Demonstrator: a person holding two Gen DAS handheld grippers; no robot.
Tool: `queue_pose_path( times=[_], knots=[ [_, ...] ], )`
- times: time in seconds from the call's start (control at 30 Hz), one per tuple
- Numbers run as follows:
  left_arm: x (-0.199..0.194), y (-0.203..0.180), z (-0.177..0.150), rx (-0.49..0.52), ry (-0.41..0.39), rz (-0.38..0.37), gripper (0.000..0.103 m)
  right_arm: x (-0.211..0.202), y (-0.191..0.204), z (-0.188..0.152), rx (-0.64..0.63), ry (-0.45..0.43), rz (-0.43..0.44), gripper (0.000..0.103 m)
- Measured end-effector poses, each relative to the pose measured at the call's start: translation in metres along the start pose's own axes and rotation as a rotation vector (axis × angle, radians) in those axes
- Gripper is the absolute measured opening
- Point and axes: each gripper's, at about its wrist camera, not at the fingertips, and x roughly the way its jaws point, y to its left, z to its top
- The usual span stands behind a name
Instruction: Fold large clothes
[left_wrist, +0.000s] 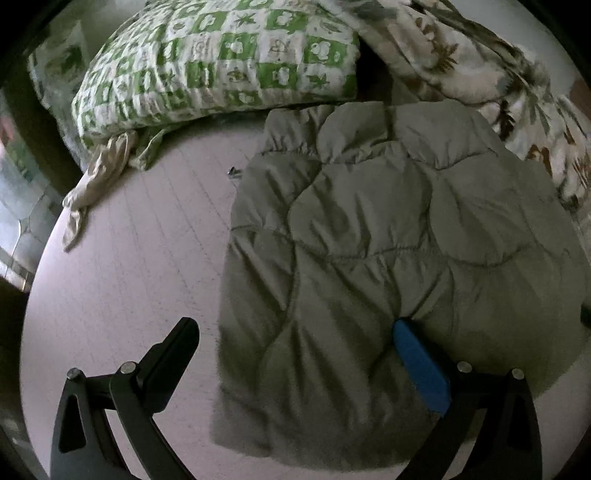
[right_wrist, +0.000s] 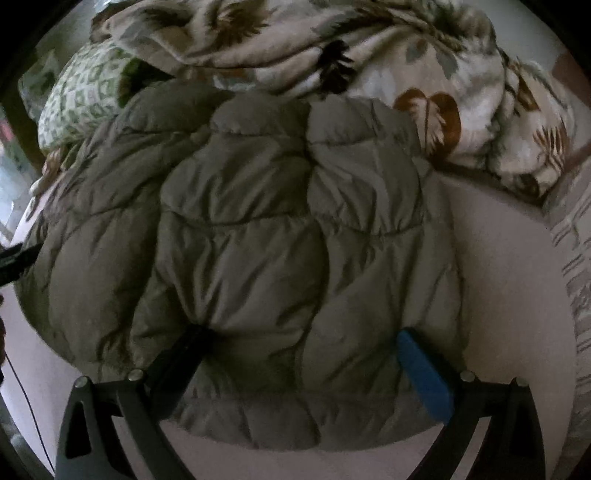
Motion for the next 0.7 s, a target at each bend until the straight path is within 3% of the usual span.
queue_pose_path(
  times=[0.1,0.3,0.7],
  knots=[
    [-0.004,0.016,0.002,-0.005,0.033,-0.022,0.103,-0.02,-0.005,0.0,-0.029,-0.052,-0.045,0.103],
    [-0.004,0.044,0.007,-0.04,0.073,-0.046,0.103,-0.035,-0.044,0.001,0.056,-0.055,0.023,0.103],
    [0.025,0.047,0.009,-0.061,0.141,-0.146,0.103,0.013,-0.122,-0.004,0.278,0.123,0.197,0.103]
  ],
)
